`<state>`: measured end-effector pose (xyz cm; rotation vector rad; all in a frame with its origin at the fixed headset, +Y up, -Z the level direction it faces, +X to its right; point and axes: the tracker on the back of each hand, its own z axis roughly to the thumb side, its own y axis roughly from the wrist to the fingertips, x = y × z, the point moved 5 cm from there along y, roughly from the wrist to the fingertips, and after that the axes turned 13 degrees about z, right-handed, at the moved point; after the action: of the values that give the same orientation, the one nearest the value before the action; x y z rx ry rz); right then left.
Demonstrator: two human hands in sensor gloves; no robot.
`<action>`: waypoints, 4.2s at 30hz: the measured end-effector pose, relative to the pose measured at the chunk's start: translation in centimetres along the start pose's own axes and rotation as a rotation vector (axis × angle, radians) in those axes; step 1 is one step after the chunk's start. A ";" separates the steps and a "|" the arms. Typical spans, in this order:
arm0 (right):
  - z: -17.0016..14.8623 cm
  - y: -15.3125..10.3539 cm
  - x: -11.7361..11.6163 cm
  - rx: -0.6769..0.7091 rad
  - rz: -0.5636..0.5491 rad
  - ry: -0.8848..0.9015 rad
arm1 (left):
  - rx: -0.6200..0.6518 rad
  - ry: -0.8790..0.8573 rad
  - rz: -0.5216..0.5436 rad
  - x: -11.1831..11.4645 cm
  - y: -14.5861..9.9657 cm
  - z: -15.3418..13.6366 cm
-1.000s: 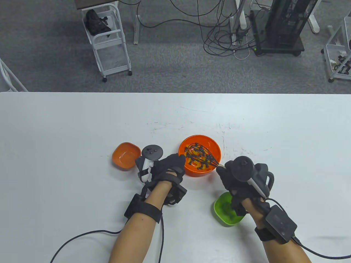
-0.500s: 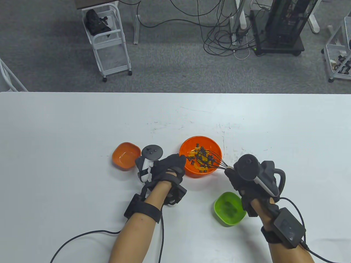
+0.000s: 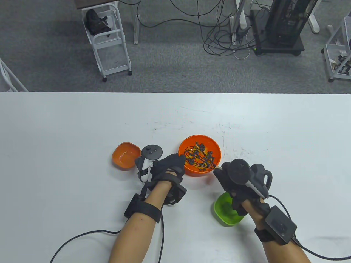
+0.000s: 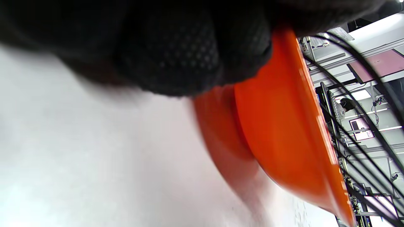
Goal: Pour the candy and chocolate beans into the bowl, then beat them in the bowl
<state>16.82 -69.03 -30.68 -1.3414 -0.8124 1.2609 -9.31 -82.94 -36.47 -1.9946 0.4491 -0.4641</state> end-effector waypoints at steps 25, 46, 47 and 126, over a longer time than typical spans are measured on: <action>-2.0 0.9 -0.9 -0.081 0.027 0.144 | 0.005 0.007 0.002 0.1 -0.1 0.1; -3.9 0.7 -0.2 -0.193 0.004 0.099 | 0.018 -0.002 -0.017 0.3 0.1 0.2; -4.0 0.8 -0.5 -0.185 0.004 0.136 | 0.016 -0.002 -0.017 0.3 0.0 0.2; -2.6 -0.3 1.4 -0.212 -0.013 -0.033 | 0.008 -0.016 -0.015 0.3 0.2 0.1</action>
<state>19.65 -68.23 -31.11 -1.4834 -0.9988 1.2153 -9.05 -83.10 -36.69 -1.9940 0.4213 -0.4582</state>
